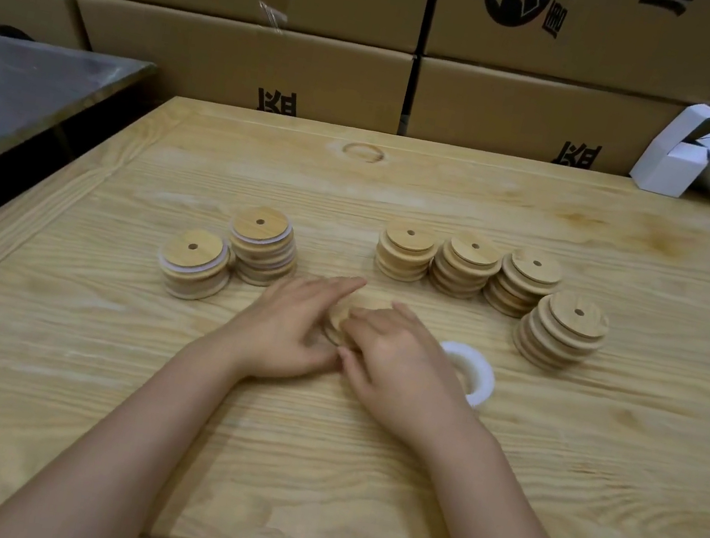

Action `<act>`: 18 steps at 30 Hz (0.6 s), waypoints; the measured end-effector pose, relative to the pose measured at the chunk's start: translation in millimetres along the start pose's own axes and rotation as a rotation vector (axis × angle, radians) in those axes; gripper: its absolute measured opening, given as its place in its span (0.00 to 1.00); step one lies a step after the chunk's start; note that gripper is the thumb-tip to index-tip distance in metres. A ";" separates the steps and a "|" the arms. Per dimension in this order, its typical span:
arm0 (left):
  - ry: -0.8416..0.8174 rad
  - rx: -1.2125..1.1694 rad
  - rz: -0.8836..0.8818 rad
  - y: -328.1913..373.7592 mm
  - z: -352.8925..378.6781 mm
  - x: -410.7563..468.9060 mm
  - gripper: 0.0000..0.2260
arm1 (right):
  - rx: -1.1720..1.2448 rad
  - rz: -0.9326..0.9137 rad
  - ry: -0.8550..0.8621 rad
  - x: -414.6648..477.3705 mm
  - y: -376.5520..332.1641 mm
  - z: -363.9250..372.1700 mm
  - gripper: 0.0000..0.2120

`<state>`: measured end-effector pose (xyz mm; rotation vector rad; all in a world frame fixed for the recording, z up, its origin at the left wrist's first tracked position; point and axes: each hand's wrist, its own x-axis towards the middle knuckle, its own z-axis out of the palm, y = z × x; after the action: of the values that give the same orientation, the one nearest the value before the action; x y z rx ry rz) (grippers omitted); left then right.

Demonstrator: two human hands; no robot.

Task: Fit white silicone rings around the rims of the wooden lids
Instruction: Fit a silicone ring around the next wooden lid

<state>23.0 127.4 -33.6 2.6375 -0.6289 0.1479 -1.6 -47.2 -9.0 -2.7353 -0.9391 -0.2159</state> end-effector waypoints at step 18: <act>0.375 -0.382 0.081 25.2 5.4 5.1 0.28 | 0.397 0.356 0.308 4.6 -8.1 9.8 0.20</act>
<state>16.2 102.6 -27.9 2.1431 -0.5685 0.4825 -2.5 -35.6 -15.9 -2.3569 -0.3568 -0.3314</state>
